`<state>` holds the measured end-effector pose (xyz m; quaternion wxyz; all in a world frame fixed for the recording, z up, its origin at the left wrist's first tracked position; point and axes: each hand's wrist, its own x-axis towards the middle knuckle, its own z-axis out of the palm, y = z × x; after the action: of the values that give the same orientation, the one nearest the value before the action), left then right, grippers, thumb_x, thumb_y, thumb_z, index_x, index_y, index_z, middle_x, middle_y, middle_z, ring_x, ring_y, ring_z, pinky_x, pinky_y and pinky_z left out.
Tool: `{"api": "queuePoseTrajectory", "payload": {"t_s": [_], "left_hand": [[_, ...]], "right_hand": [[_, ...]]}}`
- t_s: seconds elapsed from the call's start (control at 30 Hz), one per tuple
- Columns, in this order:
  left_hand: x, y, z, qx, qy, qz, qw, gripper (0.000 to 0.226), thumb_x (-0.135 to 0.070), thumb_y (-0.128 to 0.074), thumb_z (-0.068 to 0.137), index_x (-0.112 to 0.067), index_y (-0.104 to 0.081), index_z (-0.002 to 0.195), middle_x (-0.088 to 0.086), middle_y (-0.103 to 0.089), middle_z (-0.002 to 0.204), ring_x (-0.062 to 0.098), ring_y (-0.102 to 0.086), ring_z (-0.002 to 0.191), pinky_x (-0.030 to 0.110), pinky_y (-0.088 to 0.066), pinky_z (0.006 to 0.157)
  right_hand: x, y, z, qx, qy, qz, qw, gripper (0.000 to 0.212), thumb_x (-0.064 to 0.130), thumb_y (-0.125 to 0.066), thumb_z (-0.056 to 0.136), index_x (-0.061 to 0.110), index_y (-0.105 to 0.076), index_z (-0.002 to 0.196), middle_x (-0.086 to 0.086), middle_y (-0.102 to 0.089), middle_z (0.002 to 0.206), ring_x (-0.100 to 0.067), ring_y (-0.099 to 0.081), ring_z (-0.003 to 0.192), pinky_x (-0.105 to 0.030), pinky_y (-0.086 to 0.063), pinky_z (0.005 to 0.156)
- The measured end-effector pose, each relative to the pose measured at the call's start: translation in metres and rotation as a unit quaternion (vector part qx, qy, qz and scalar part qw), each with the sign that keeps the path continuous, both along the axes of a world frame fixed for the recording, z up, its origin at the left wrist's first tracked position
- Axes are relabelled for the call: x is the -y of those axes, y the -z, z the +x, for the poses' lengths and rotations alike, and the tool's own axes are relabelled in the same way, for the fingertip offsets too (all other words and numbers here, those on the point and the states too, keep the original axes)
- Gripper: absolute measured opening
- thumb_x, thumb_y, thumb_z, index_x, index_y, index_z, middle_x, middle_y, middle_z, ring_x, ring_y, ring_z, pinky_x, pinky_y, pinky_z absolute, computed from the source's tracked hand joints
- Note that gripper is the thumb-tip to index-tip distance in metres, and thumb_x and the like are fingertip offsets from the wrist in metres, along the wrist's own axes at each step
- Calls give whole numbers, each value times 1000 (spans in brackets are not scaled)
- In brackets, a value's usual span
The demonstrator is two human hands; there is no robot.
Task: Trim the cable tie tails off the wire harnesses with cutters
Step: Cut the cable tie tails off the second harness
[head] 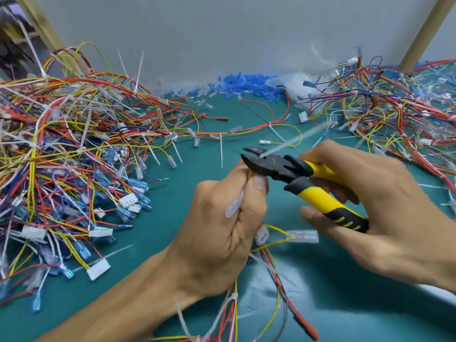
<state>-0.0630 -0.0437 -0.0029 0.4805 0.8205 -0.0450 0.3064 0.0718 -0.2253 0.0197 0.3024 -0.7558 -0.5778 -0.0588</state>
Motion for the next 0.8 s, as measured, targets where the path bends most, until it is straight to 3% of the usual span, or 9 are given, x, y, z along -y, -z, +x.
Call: {"api": "queuePoseTrajectory", "payload": {"t_s": [0.1, 0.27, 0.43, 0.6, 0.7, 0.8], "left_hand": [[-1, -1, 0, -18, 18, -5, 1000, 28, -34, -36, 112, -28, -52, 90, 4, -48, 66, 11, -45, 46, 14, -36, 50], [-2, -2, 0, -23, -12, 39, 999, 25, -21, -38, 112, -22, -56, 95, -10, -46, 61, 5, -47, 44, 17, -37, 48], [2, -1, -1, -35, 13, 36, 999, 21, -17, -39, 109, -19, -55, 96, -19, -49, 76, 3, -45, 46, 11, -35, 52], [3, 4, 0, -46, 18, 8, 999, 23, -22, -40, 110, -22, -55, 93, -8, -52, 72, 7, -47, 46, 14, -37, 50], [5, 5, -1, -47, 21, -10, 999, 24, -20, -40, 109, -27, -52, 90, -16, -50, 73, 3, -48, 47, 12, -38, 47], [4, 8, -2, -58, 33, -39, 997, 28, -19, -41, 111, -21, -53, 86, -6, -47, 66, 16, -38, 43, 18, -37, 43]], "right_hand": [[2, -3, 8, 3, -9, -13, 1000, 51, 23, -75, 80, 27, -58, 128, 16, -50, 99, -14, -52, 85, -19, -38, 73], [1, -9, 14, 21, -1, -9, 1000, 57, 12, -73, 72, 23, -63, 127, 7, -54, 100, -12, -53, 90, -15, -37, 78], [1, -7, 11, 18, 13, -9, 1000, 53, 3, -73, 67, 21, -68, 117, 2, -52, 90, -17, -49, 80, -19, -36, 69], [0, -9, 11, 11, 15, -23, 1000, 51, 1, -67, 58, 17, -70, 107, -4, -51, 79, -21, -45, 71, -24, -34, 57], [0, -9, 9, -11, 15, -40, 999, 43, 0, -66, 58, 13, -71, 99, -12, -57, 78, -25, -45, 68, -34, -41, 51], [0, -11, 5, -30, 22, -36, 999, 38, 3, -60, 57, 8, -72, 93, -19, -61, 76, -30, -50, 64, -40, -46, 49]]}}
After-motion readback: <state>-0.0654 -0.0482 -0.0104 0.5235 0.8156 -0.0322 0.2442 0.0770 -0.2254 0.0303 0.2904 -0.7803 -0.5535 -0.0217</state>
